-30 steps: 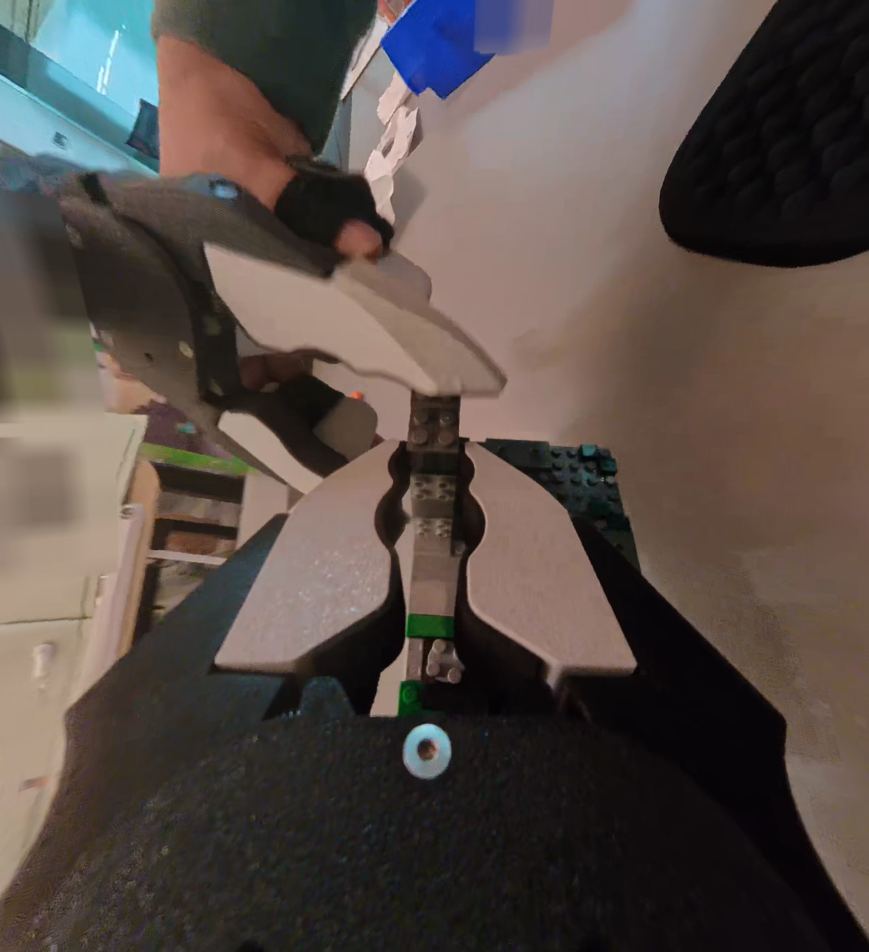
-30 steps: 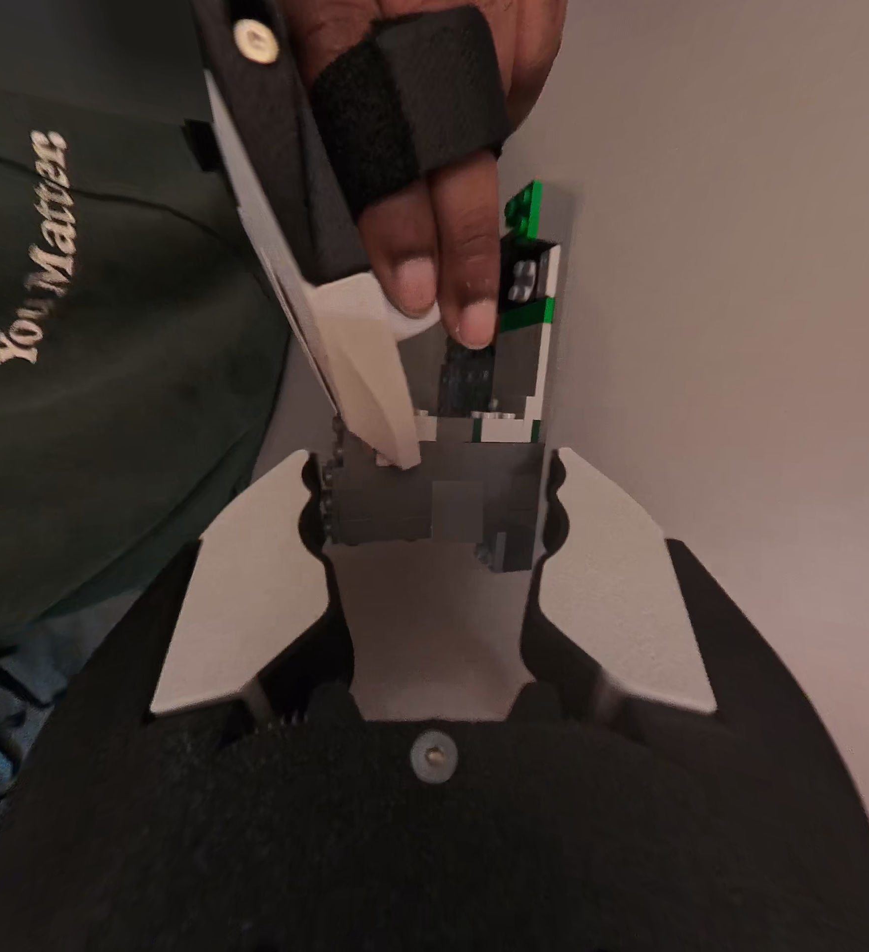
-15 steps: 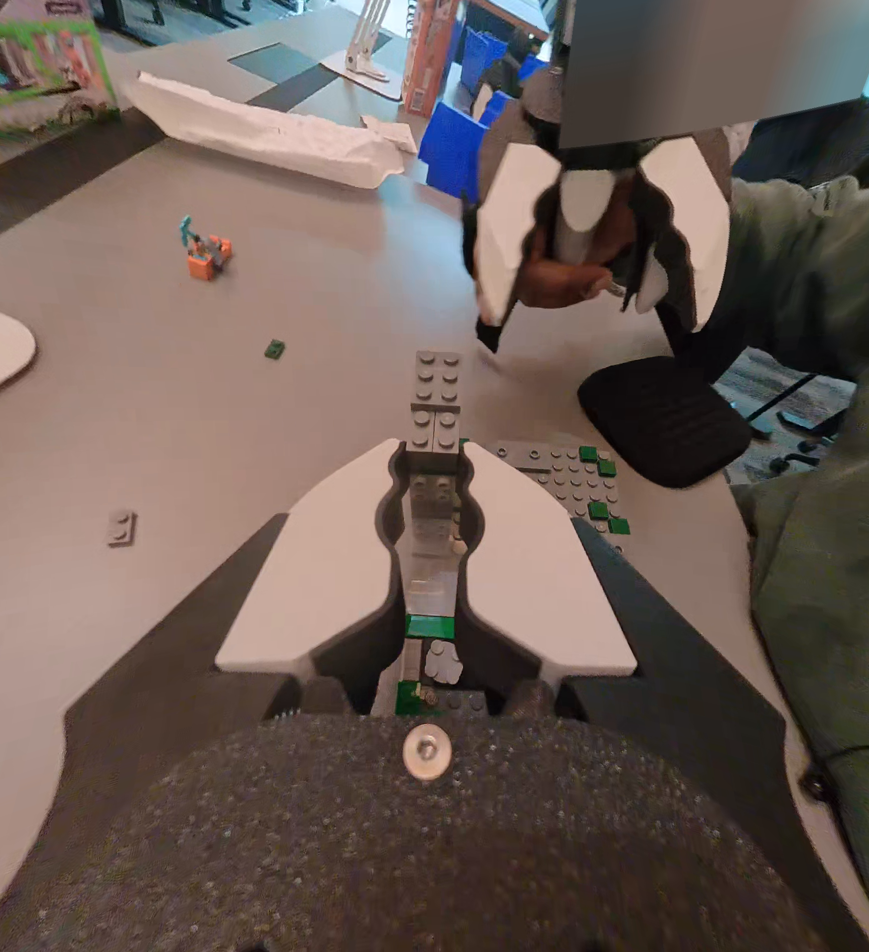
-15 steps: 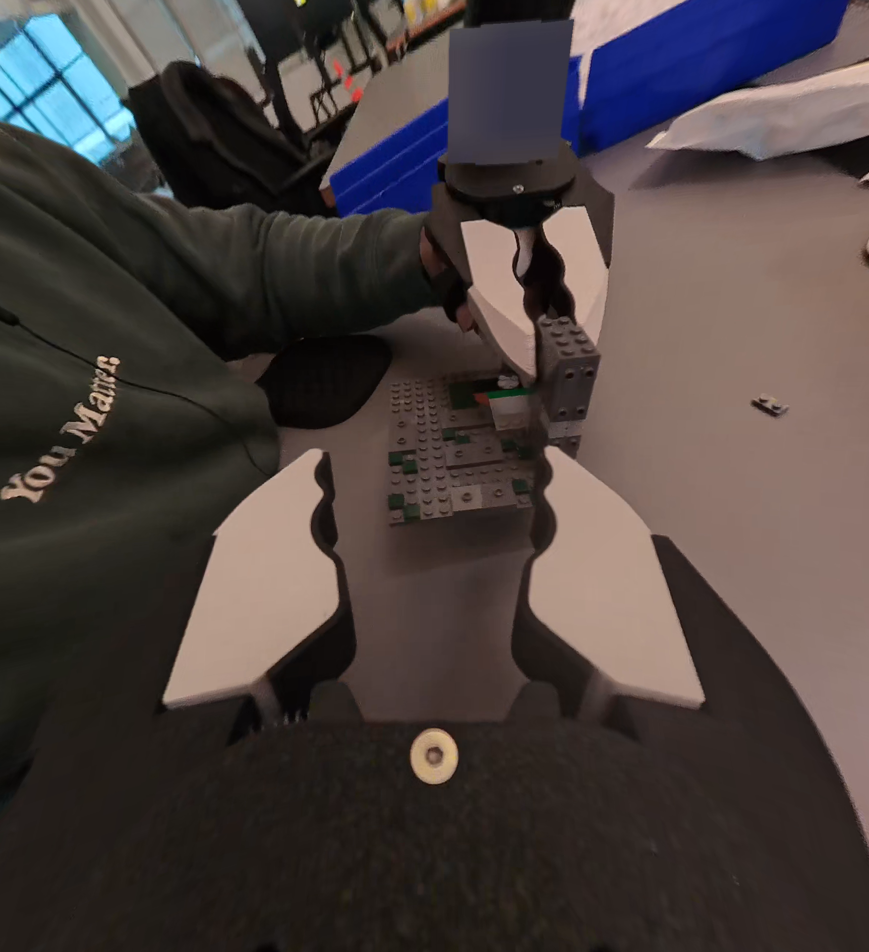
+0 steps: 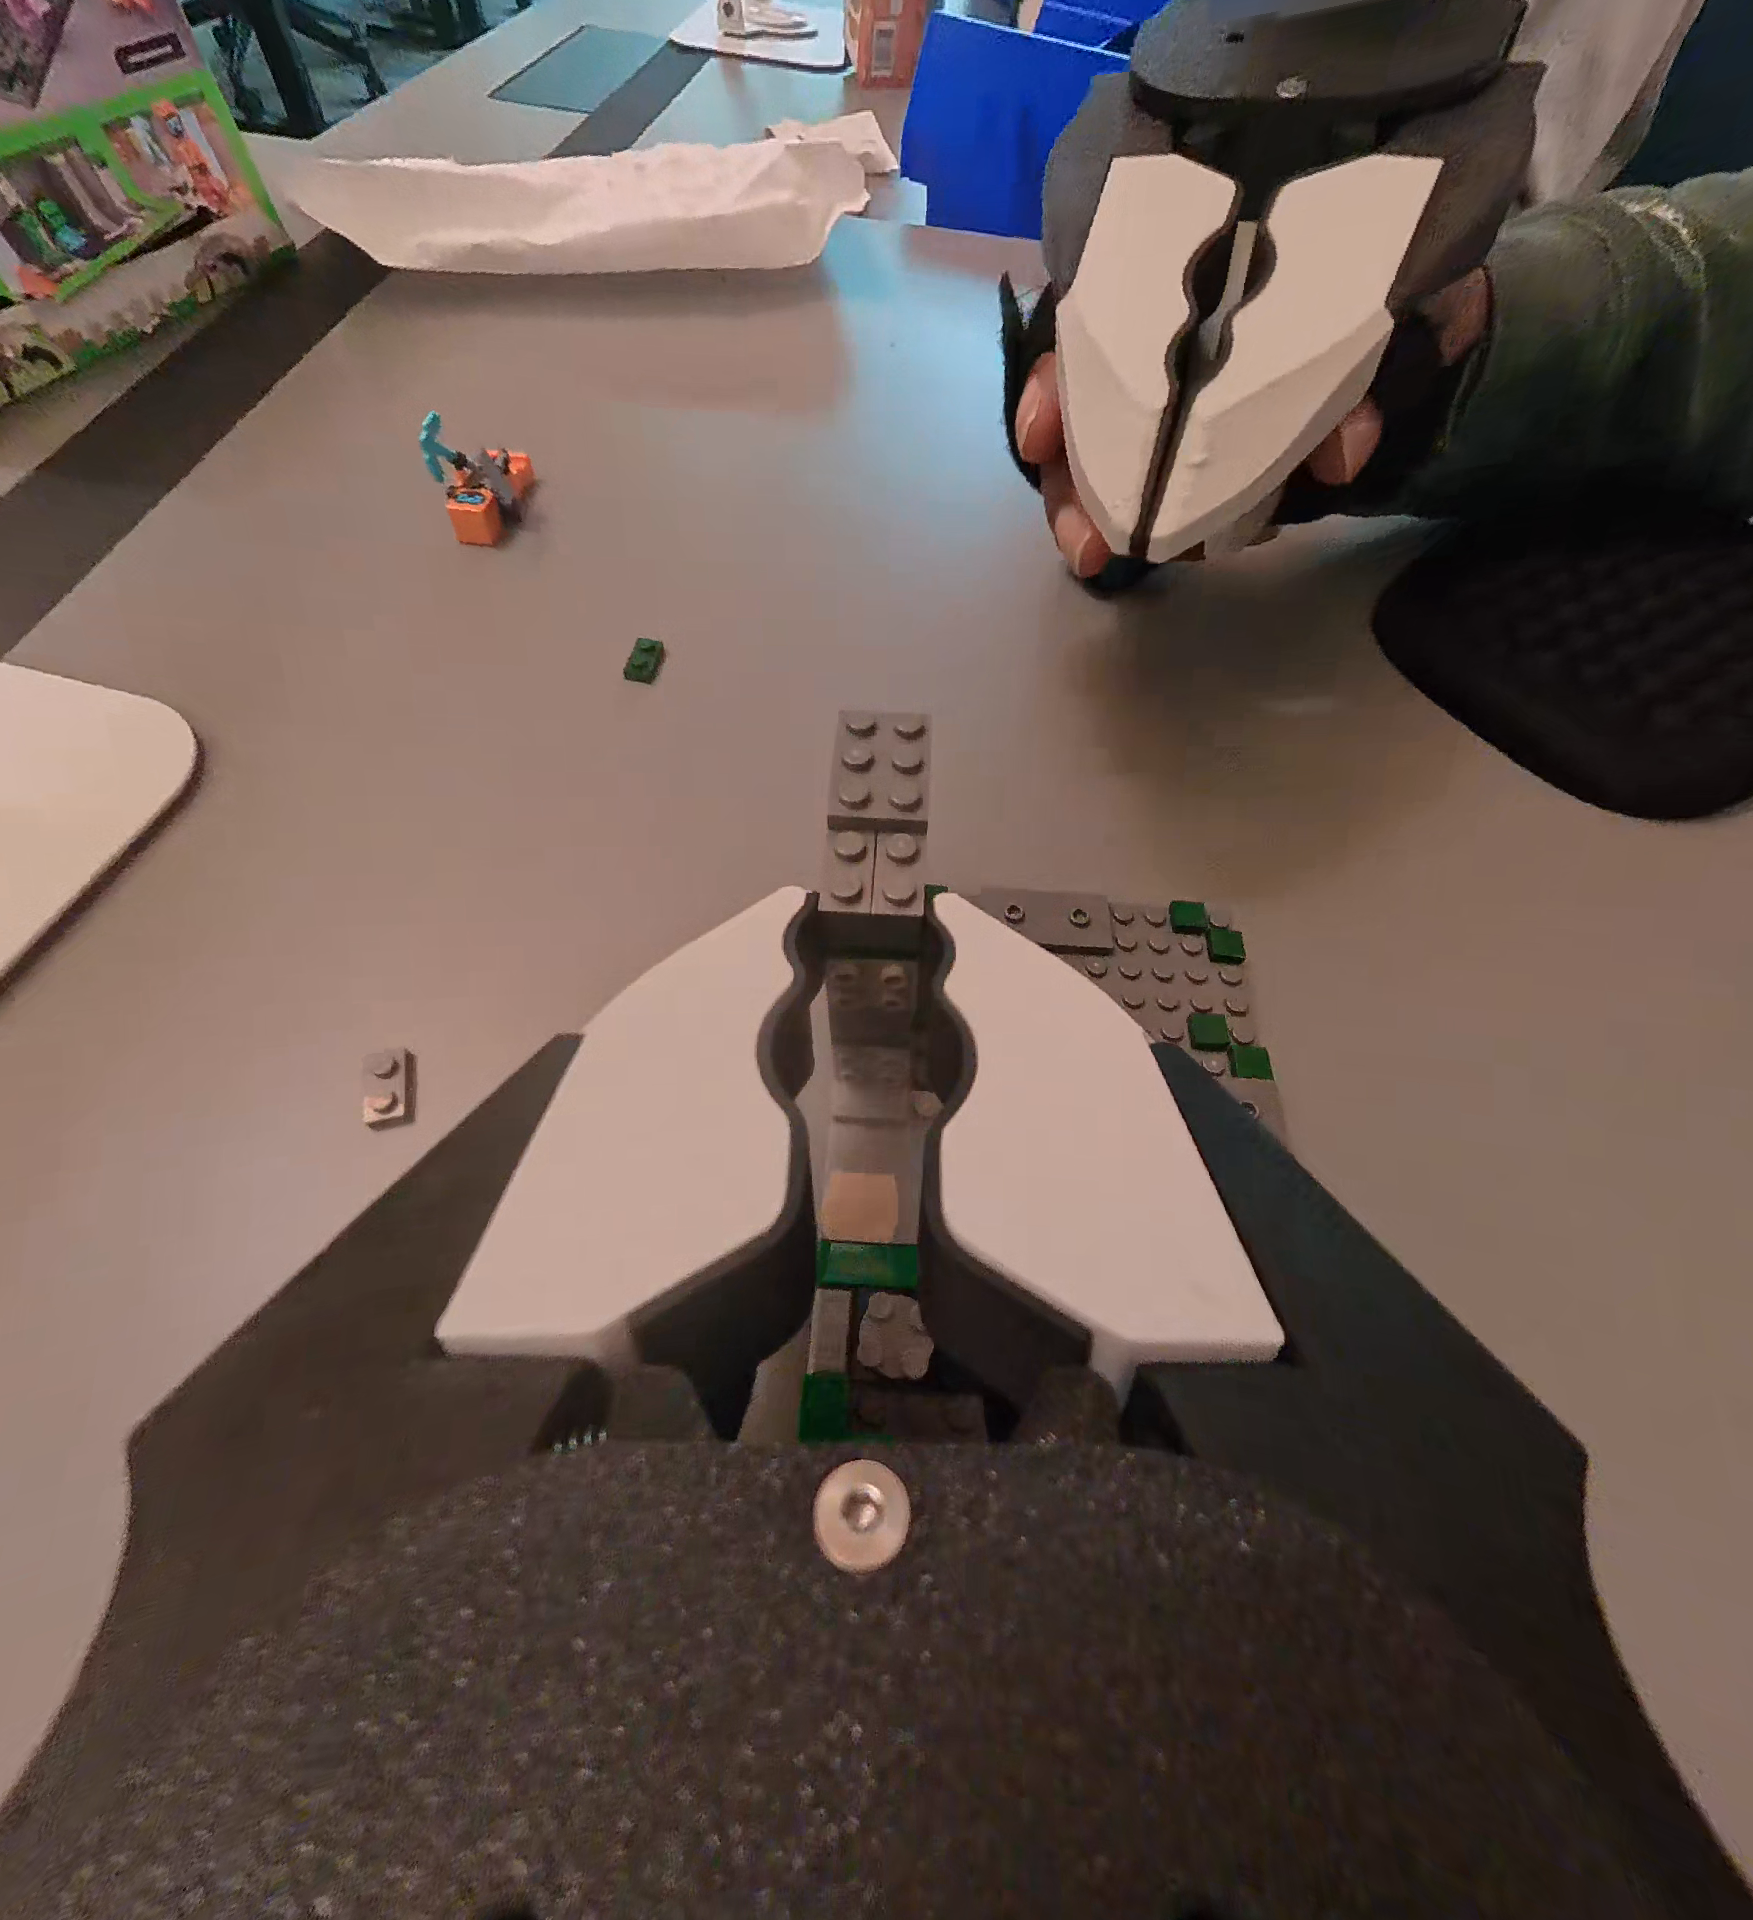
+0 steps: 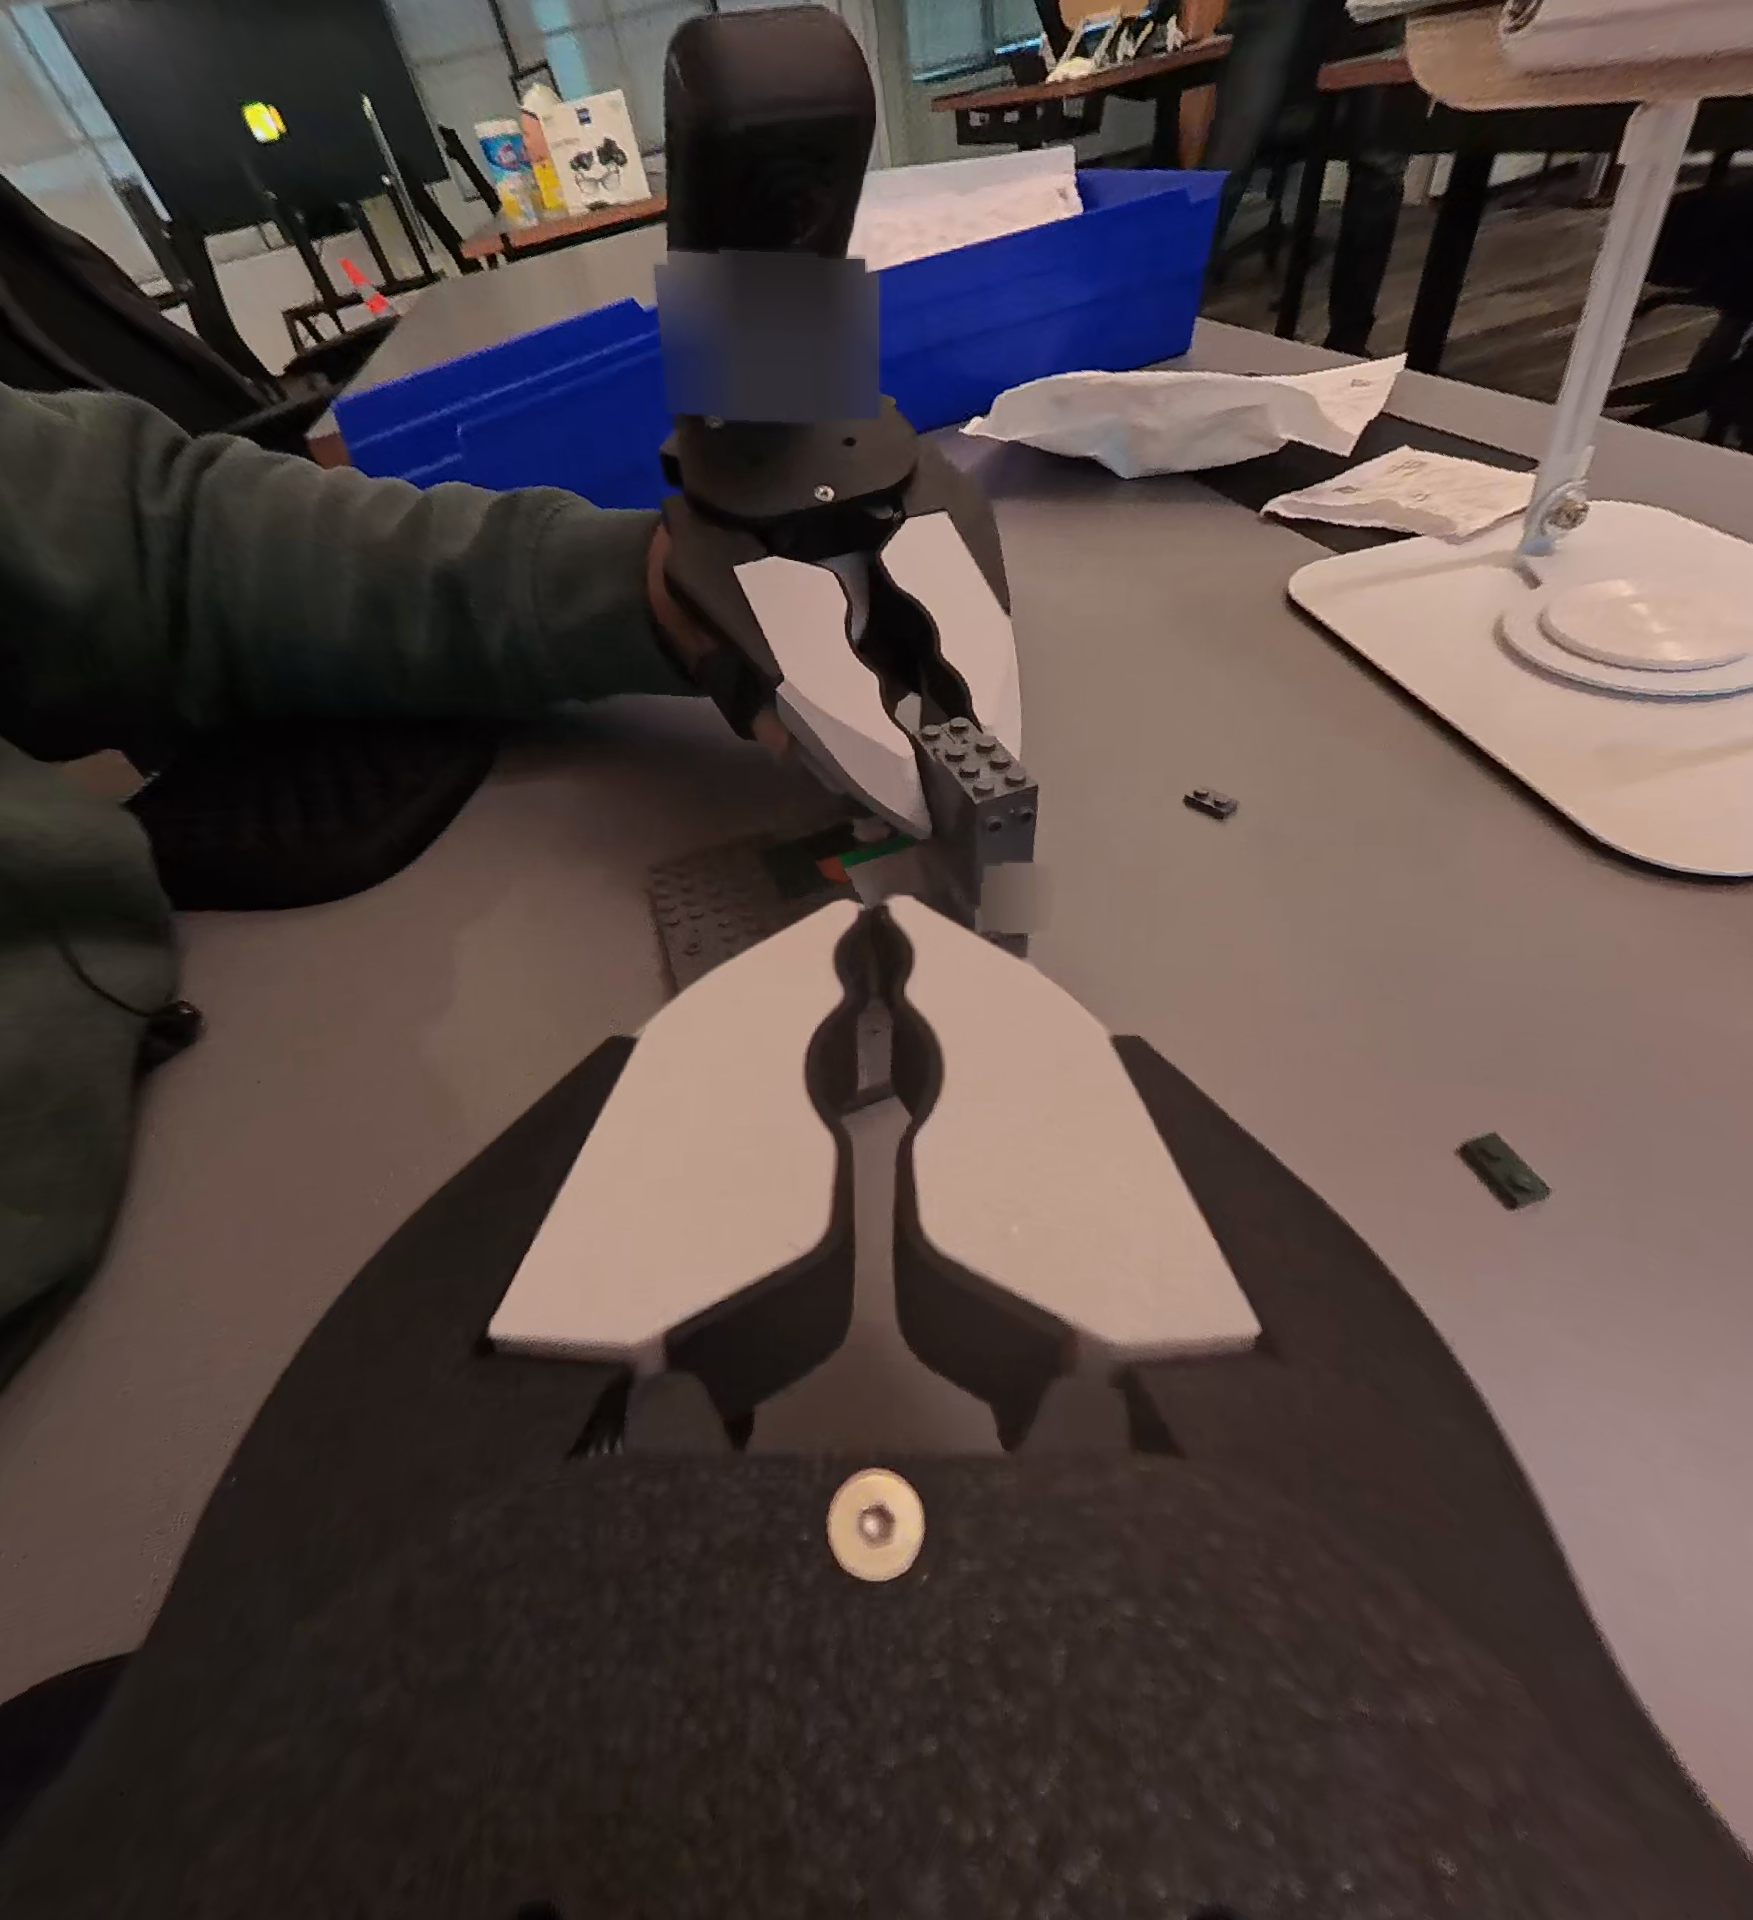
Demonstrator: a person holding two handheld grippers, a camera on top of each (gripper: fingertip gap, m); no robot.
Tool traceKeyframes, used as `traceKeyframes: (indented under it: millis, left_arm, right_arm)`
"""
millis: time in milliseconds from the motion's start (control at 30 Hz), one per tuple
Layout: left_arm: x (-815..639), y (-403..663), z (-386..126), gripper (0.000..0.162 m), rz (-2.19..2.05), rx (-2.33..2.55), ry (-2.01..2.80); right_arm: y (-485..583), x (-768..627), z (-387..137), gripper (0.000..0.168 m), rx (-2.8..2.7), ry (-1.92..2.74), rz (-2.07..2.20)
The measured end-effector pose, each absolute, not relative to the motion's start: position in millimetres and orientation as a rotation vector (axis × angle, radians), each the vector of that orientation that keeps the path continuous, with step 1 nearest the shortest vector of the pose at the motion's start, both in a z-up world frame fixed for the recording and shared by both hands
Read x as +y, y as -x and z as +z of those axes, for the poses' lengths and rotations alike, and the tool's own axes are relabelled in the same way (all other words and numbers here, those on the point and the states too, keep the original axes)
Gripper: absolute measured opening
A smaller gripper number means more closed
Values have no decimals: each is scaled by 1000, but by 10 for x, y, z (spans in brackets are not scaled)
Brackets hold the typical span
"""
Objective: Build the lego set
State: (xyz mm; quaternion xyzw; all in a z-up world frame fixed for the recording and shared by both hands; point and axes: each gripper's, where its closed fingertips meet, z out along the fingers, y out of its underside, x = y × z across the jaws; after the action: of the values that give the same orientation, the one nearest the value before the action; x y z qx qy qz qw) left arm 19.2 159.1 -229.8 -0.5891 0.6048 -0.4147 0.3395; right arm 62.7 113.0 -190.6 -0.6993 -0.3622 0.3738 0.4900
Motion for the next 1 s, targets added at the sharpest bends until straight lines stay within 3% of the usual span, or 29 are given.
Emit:
traceKeyframes:
  millis: [133, 367, 667, 1000]
  left_arm:
    - [1608, -196, -2294, 17, -1056, 1574, 1496]
    - [1659, -107, -2052, 31, -1050, 1455, 1484]
    - [1750, 308, -1725, 0, -907, 1124, 1603]
    - [1727, 711, -1793, 0, -603, 826, 1705]
  right_arm:
    - [-586, 1102, -1987, 0, -915, 1726, 890]
    - [-567, 1137, -2001, 0, -898, 1774, 792]
    - [-634, 1289, -1727, 0, -685, 1757, 722]
    - [-554, 1324, -1725, 0, -623, 1734, 604]
